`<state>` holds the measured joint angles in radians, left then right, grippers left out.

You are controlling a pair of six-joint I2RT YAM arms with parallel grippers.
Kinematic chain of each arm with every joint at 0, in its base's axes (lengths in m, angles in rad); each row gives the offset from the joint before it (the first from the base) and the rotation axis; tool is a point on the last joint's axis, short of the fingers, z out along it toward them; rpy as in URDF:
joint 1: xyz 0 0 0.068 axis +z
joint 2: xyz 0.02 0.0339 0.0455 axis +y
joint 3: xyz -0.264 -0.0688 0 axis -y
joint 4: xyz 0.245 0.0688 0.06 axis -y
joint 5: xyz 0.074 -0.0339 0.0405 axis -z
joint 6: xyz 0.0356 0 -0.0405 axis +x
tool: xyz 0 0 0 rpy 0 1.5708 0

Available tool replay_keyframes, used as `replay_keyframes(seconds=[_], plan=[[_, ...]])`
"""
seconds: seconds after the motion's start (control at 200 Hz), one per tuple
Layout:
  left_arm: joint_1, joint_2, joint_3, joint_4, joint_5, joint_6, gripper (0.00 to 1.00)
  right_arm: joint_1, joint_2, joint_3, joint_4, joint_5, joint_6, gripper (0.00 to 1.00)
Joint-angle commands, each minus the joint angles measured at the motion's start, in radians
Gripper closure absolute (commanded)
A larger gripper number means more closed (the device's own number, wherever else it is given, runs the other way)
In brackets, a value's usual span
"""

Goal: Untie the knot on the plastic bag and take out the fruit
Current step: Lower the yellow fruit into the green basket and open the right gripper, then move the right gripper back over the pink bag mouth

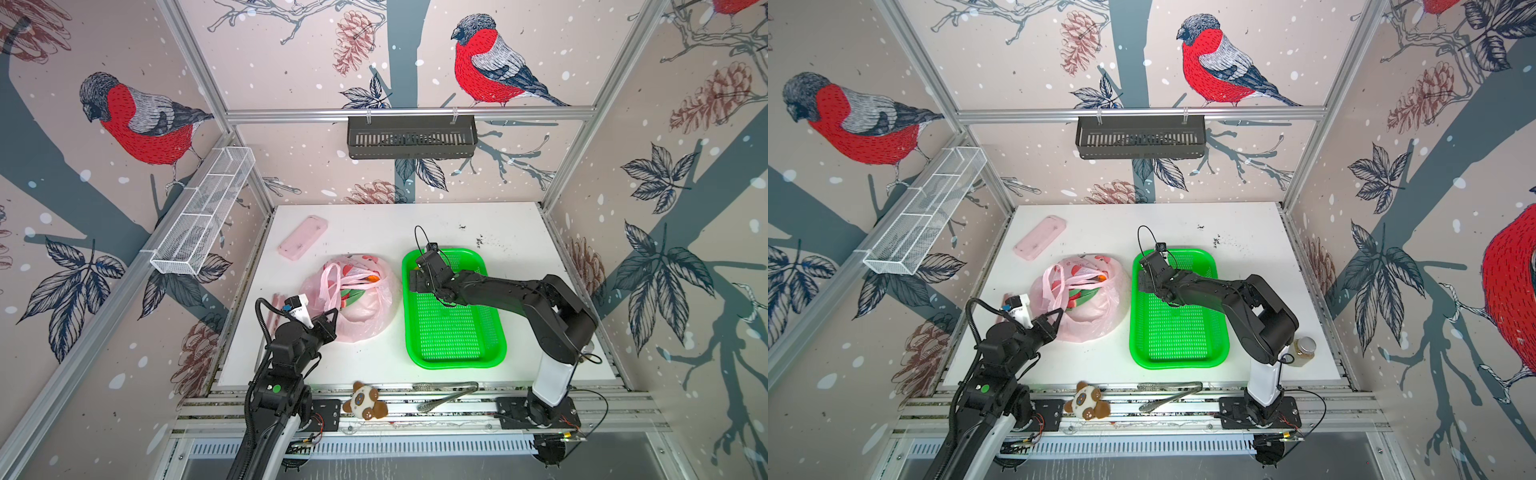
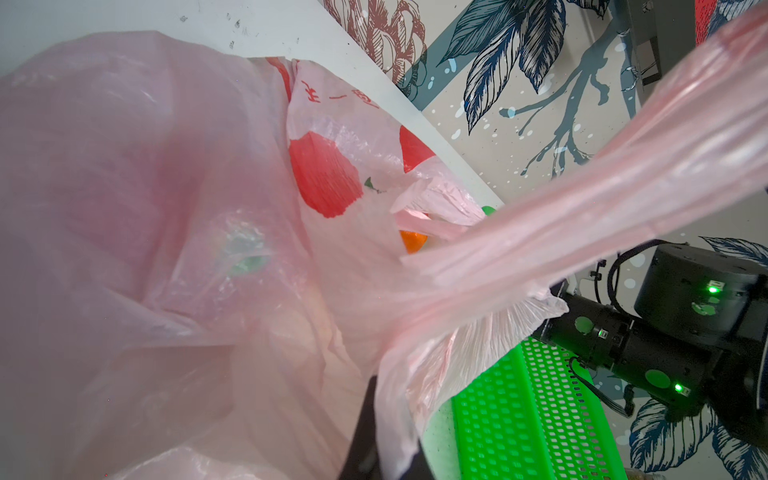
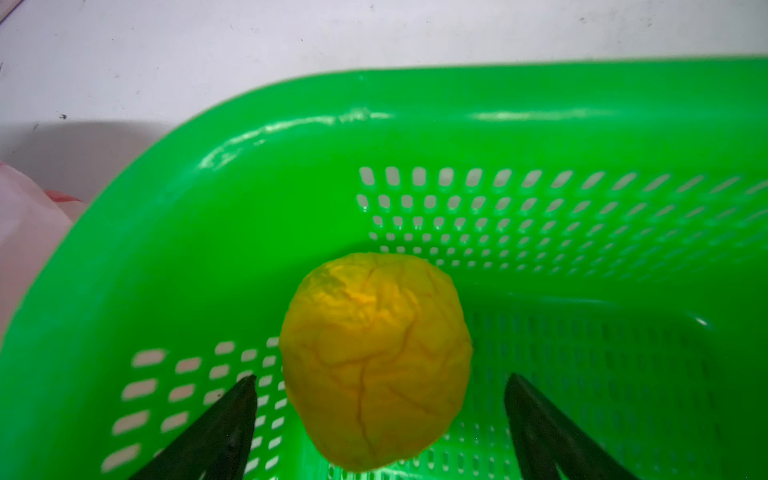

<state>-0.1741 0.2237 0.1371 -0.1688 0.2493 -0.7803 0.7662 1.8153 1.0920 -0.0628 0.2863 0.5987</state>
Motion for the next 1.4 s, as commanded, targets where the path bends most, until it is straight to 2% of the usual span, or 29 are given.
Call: replay_keyframes(seconds=[0.0,0.24,0.4,0.54,0.695,0.801,1.011,1.206,1.396], plan=[[-0.004,-0.001,0.009,0.025,-0.007,0.009,1.0,0.02,-0.047,-0.004,-0.026,0.059,-0.002,0.07],[-0.004,-0.007,0.009,0.024,-0.008,0.007,1.0,0.12,-0.196,-0.002,-0.152,0.195,0.007,0.11],[-0.005,-0.014,0.012,0.026,-0.008,0.006,1.0,0.235,-0.294,-0.006,-0.195,0.256,0.031,0.26],[-0.005,-0.016,0.011,0.03,-0.004,0.004,1.0,0.348,-0.306,0.008,-0.205,0.261,0.074,0.37],[-0.004,-0.014,0.017,0.038,0.001,0.003,1.0,0.449,-0.207,0.078,-0.185,0.238,0.113,0.44],[-0.004,-0.008,0.034,0.039,-0.001,0.01,1.0,0.479,-0.098,0.163,-0.17,0.217,0.127,0.49],[-0.005,-0.006,0.039,0.046,0.014,0.012,1.0,0.471,0.107,0.358,-0.143,0.151,0.148,0.57],[-0.005,-0.019,0.028,0.052,0.034,0.001,1.0,0.43,0.264,0.502,-0.169,0.115,0.177,0.61],[-0.005,-0.026,0.011,0.064,0.046,-0.01,1.0,0.414,0.348,0.601,-0.211,0.201,0.216,0.62]])
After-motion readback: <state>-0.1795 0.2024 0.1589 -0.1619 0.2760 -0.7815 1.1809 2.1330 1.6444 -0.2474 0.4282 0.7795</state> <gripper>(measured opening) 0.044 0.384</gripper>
